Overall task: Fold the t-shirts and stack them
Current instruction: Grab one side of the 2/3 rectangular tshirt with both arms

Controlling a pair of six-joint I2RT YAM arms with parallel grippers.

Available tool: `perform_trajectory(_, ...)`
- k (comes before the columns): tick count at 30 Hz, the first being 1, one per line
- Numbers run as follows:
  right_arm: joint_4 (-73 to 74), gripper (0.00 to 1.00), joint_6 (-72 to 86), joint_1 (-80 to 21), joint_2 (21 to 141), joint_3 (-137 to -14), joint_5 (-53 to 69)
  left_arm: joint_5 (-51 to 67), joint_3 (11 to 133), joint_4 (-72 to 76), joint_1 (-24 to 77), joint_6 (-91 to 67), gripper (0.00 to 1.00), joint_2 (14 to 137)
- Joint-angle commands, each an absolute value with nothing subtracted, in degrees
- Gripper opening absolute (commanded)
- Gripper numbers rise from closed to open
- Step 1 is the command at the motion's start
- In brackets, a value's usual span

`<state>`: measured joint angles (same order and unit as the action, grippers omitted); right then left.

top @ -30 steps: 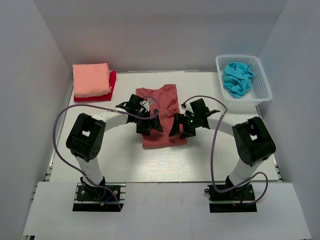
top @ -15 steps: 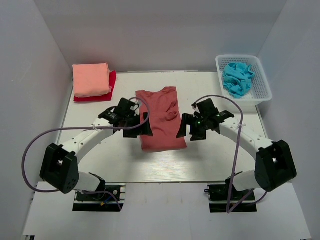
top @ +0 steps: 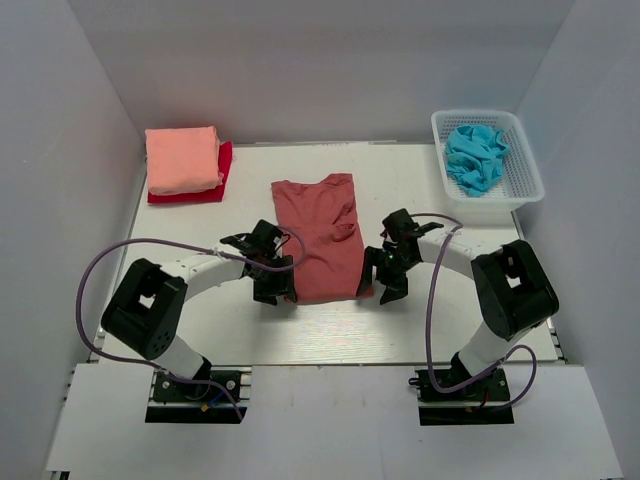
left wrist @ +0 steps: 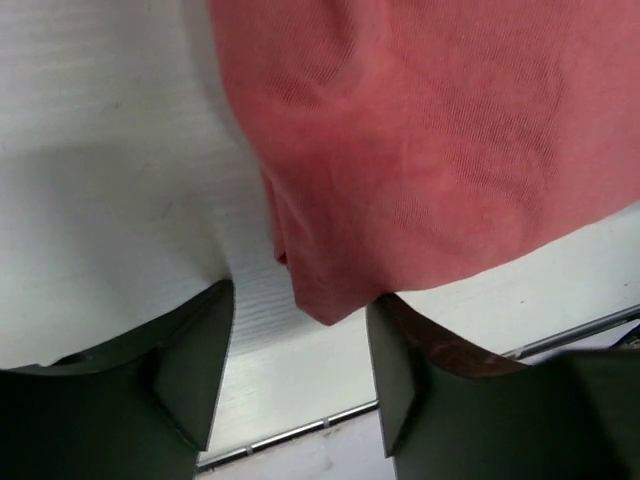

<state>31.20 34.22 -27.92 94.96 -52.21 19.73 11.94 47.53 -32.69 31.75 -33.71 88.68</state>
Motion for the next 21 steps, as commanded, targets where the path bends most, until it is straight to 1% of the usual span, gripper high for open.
perform_trajectory(1,29.3,0.74,34.4,-27.5,97.5,-50.7,17.1,10.2,47.1,-29.7,32.1,-33.1,0.64,90.3)
perform_trajectory(2,28.7,0.74,34.5,-27.4,97.5,-50.8,16.9,10.2,47.1,-29.7,32.1,-33.1,0.61,91.0)
perform_trajectory(3,28.3,0.72,34.5,-27.2,97.6,-50.7,16.5,10.9,47.1,-29.7,32.1,-33.1,0.55,91.8)
perform_trajectory(5,27.7,0.7,35.0,-27.2,98.0,-51.1,16.1,10.9,47.1,-29.7,32.1,-32.6,0.46,92.4)
perform_trajectory(6,27.7,0.65,34.9,-27.1,98.3,-51.6,16.1,10.9,47.1,-29.7,32.1,-32.6,0.44,92.4)
perform_trajectory(7,27.7,0.63,34.9,-26.9,98.3,-51.9,16.2,11.5,47.1,-29.7,32.1,-32.6,0.42,92.9)
perform_trajectory(8,26.8,0.63,34.9,-26.9,98.3,-51.9,16.2,11.5,47.1,-29.7,32.1,-32.0,0.42,92.9)
perform_trajectory(9,26.6,0.59,35.0,-27.0,98.3,-52.3,16.0,11.5,47.1,-29.7,32.1,-32.0,0.4,92.9)
perform_trajectory(11,25.8,0.55,34.7,-27.2,98.7,-53.5,16.3,11.5,47.7,-29.7,32.1,-32.0,0.37,92.9)
perform_trajectory(12,25.5,0.5,34.8,-27.0,99.1,-53.9,17.0,11.5,47.7,-30.3,32.1,-32.0,0.35,92.9)
perform_trajectory(13,25.5,0.48,34.5,-27.2,99.2,-54.7,17.8,11.5,47.7,-30.3,32.1,-32.0,0.32,93.4)
perform_trajectory(14,25.1,0.41,34.5,-27.4,99.3,-54.8,19.1,11.5,48.2,-30.8,32.1,-32.0,0.31,93.4)
perform_trajectory(15,24.5,0.41,34.4,-27.3,99.2,-54.7,21.0,11.5,48.3,-31.4,32.1,-32.0,0.31,93.4)
perform_trajectory(16,24.2,0.24,34.2,-27.4,99.1,-54.1,22.0,11.5,48.3,-31.4,32.1,-31.5,0.28,92.8)
perform_trajectory(17,23.5,0.12,32.7,-27.3,99.1,-53.9,23.1,11.5,48.3,-31.4,32.1,-31.5,0.26,92.3)
perform_trajectory(18,23.3,0.03,32.3,-27.2,98.7,-53.7,24.5,12.0,48.3,-32.7,32.1,-31.5,0.2,92.3)
perform_trajectory(19,23.7,0.0,31.0,-27.2,98.3,-53.7,24.6,12.0,48.9,-33.5,32.1,-31.5,0.04,91.8)
perform_trajectory(20,25.5,0.0,30.7,-27.5,97.7,-54.0,24.2,12.0,48.9,-34.4,32.1,-32.0,0.0,91.2)
perform_trajectory(21,27.1,0.0,29.6,-27.7,95.1,-54.1,23.1,13.3,48.9,-35.1,32.1,-32.0,0.0,89.6)
